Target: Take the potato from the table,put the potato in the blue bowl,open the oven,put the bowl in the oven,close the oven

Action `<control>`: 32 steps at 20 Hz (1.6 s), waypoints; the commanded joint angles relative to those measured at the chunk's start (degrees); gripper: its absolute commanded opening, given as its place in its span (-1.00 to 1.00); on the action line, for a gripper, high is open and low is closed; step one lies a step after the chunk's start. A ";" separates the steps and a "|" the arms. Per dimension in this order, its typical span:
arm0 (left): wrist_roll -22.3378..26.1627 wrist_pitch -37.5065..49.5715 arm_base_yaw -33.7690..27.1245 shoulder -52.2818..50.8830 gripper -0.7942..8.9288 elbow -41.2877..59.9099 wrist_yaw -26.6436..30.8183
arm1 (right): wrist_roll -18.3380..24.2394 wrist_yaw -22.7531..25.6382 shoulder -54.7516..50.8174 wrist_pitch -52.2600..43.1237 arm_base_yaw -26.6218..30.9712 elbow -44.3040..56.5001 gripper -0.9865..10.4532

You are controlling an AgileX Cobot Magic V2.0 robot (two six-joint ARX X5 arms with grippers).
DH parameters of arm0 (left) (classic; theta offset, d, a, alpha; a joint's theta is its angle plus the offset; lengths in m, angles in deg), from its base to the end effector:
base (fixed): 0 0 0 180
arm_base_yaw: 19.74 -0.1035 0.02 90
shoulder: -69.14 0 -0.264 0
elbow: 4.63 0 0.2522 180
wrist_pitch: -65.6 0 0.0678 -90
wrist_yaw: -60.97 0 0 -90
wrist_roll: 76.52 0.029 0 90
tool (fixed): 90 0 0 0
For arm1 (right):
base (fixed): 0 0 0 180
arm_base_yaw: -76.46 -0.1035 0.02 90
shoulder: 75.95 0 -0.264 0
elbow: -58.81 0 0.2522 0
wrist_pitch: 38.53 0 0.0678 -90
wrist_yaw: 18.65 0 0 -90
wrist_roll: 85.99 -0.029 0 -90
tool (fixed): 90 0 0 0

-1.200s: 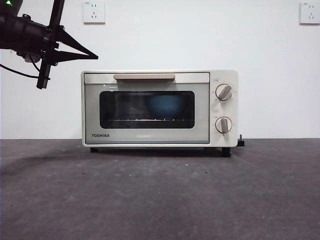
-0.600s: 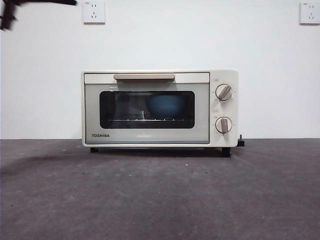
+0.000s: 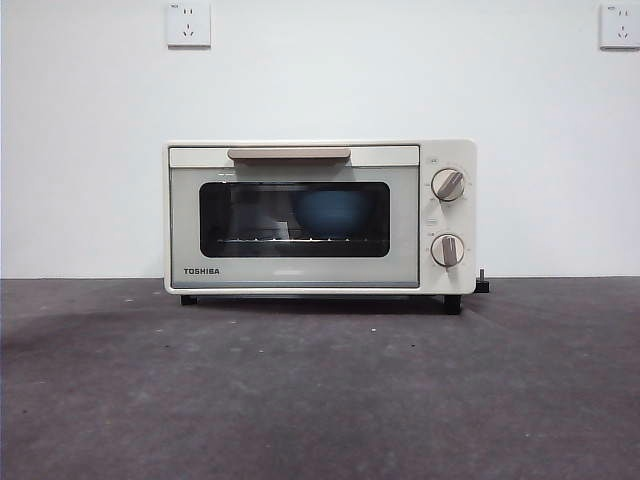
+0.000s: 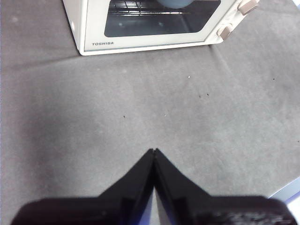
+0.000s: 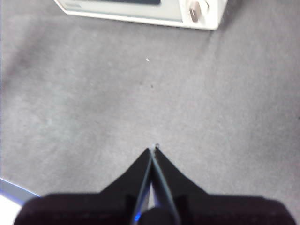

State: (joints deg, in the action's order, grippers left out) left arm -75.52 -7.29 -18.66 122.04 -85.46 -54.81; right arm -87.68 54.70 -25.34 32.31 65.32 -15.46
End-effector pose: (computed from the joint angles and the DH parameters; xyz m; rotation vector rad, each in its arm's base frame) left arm 0.1498 -0.0154 0.3658 -0.1530 0.7692 -0.4509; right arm 0.1440 0.0368 0.3386 0.0672 0.8370 0.4449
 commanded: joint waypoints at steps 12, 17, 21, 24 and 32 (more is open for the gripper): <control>18.18 21.29 0.50 -5.92 -0.85 6.91 3.34 | 0.39 9.18 10.43 -0.52 0.11 0.61 -0.83; 17.44 53.46 0.46 -25.66 -0.85 36.26 7.54 | 0.39 10.78 10.40 -0.68 0.11 0.61 -0.83; 8.02 65.51 0.17 -43.23 -0.85 55.17 23.32 | 0.39 11.15 10.40 -0.79 0.13 0.61 -0.83; 4.59 61.00 -0.11 -50.29 -0.85 60.06 30.23 | 0.39 11.13 10.40 -0.79 0.11 0.61 -0.83; 1.75 51.43 -1.66 -52.68 -0.85 63.19 30.23 | 0.39 11.13 10.40 -1.44 0.11 0.61 -0.83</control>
State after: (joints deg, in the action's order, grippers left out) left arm -72.33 43.68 -20.08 69.61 -22.67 -24.30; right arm -87.66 65.61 -14.96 31.29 65.35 -15.46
